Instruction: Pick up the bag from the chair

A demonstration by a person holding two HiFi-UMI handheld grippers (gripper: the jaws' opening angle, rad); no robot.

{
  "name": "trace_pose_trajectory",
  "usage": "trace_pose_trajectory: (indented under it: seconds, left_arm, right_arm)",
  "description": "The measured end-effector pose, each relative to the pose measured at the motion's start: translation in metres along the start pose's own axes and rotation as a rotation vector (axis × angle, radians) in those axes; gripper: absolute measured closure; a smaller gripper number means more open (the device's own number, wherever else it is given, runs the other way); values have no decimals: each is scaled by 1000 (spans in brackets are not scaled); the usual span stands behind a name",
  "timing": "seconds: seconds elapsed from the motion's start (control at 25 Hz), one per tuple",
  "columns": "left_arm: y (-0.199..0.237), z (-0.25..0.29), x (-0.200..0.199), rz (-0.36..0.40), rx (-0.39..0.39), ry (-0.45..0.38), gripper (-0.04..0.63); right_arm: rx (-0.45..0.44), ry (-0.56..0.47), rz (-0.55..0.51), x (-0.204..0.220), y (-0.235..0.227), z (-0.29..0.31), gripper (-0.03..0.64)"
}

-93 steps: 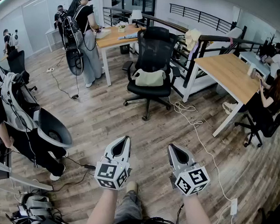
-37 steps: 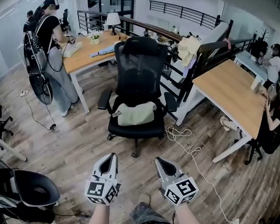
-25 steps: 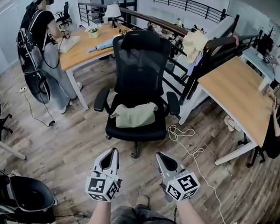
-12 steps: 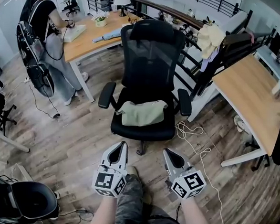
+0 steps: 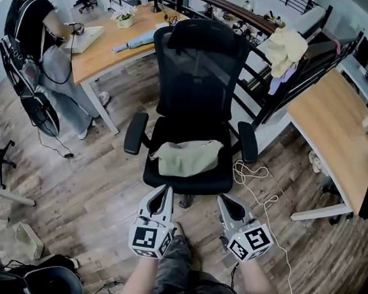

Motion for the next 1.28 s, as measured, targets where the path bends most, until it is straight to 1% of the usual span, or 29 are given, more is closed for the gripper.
trace_pose_trajectory:
  seconds: [0.44, 0.56, 0.68, 0.72, 0.84, 0.96, 1.04, 1.12, 1.2, 1.28]
  left_arm:
    - [46, 67, 37, -36, 77, 81, 598]
    - [53, 79, 57, -51, 97, 108, 598]
    - [58, 89, 80, -79, 120, 141, 598]
    - [60, 92, 88, -87, 123, 152, 586]
    - [65, 99, 112, -101, 119, 178, 582]
    - [71, 107, 138, -129, 104, 214, 531]
    - [75, 113, 158, -148, 85, 250, 493]
    - [76, 119, 177, -166, 82, 290, 470]
    - [74, 125, 196, -211, 88, 328, 422]
    - [73, 132, 213, -268, 89, 353, 391]
  right_arm:
    - [0, 24, 31, 6, -18, 91, 609]
    - [-9, 37, 45, 18, -20, 112, 609]
    - [-27, 76, 41, 35, -21, 130, 609]
    - [-34, 88, 41, 41, -22, 136, 609]
    - [-56, 118, 43, 61, -27, 150, 609]
    - [-82, 138, 43, 80, -34, 165, 609]
    - [-99, 155, 30, 94, -40, 174, 609]
    - [-109, 175, 20, 106, -48, 182, 609]
    - [-121, 197, 11, 116, -56, 191, 609]
    - [-133, 220, -7, 124, -64, 198, 609]
Point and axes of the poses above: the fingertips, and each gripper's own axes: z forward along the fingers, y to its left, x out of its underside, the point moved 1 cm from there along -z, backward along the fingers, and after that the axes turned 13 degrees about z, right-handed, at the moved point
